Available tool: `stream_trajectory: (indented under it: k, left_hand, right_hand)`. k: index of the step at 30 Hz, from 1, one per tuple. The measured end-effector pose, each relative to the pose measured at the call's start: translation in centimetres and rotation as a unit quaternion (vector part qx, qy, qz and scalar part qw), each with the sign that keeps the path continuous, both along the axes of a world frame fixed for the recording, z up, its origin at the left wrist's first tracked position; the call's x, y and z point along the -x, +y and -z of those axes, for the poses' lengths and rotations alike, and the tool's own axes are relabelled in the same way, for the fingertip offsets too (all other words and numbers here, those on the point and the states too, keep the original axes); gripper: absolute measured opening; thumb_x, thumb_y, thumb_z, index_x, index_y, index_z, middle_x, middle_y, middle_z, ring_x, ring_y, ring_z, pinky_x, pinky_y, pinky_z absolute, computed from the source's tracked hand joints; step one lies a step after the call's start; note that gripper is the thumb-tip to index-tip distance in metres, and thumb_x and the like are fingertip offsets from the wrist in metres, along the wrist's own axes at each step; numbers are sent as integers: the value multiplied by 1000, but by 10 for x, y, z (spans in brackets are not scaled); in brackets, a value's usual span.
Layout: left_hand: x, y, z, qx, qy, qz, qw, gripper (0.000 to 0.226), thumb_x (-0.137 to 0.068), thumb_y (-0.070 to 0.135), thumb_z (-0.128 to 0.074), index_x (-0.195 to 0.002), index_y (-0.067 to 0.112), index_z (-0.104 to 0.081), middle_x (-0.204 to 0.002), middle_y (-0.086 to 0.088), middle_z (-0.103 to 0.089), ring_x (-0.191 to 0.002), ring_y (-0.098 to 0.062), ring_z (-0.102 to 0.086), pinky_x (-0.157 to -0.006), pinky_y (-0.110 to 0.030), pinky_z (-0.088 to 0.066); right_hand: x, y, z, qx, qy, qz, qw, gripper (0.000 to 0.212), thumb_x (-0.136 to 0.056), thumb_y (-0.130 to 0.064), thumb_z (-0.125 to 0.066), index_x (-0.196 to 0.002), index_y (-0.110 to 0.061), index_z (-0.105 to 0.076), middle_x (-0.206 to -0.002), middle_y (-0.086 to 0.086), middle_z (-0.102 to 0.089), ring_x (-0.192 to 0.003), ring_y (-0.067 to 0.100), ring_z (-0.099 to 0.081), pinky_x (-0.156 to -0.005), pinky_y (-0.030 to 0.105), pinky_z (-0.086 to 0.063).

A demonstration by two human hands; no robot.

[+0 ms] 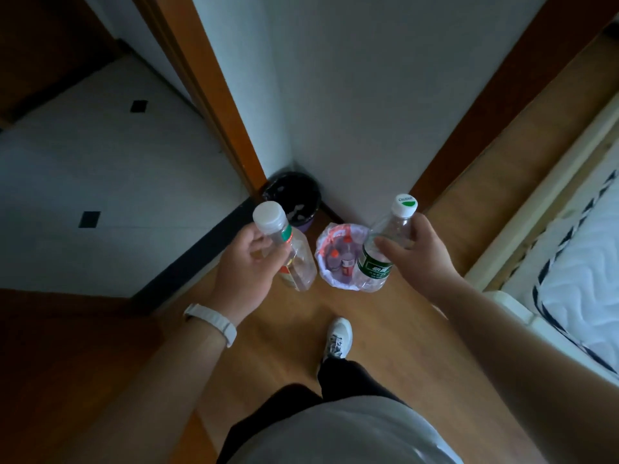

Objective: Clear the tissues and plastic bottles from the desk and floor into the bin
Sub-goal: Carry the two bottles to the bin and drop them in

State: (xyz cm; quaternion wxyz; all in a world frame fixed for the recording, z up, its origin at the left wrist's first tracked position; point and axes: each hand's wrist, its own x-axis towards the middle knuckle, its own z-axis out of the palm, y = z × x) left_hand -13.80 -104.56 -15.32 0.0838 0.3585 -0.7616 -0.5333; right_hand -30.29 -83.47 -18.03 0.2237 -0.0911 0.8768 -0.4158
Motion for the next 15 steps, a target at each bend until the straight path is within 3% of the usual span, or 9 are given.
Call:
stream_trajectory:
  k: [4, 7, 11, 15]
  left_hand:
    - [30, -13, 20, -36, -10, 32, 999, 38, -86, 28, -72, -122, 25, -59, -115, 12, -67, -110, -3, -61, -89, -27, -52]
    - [55, -27, 34, -54, -18, 65, 996, 37, -85, 32, -73, -119, 25, -60, -114, 10, -67, -109, -5, -62, -88, -28, -52]
    - [91, -46, 64, -69, -31, 110, 991, 34, -82, 33, -74, -113, 27, -62, -111, 9, -69, -108, -5, -63, -93, -35, -53]
    - [122, -65, 98, -79, -53, 182, 979, 38, -79, 35, -75, -114, 25, -62, -110, 9, -69, -106, -3, -64, -93, -33, -52]
  right_hand:
    - [12, 1, 4, -23, -8, 37, 999, 35, -79, -33, -74, -103, -21, -51, -99, -2, -60, -86, 13, -59, -65, 23, -43]
    - [13, 2, 10, -31, -29, 72, 996, 35, -79, -32, -74, -103, -22, -51, -102, -1, -61, -86, 11, -60, -66, 23, -44]
    - [13, 0, 29, -45, -52, 129, 989, 37, -77, -36, -75, -105, -27, -52, -104, -4, -64, -91, 12, -62, -79, 35, -52]
    - [13, -15, 49, -58, -76, 186, 978, 40, -75, -39, -75, -106, -31, -50, -106, -8, -64, -95, 14, -63, -86, 46, -54]
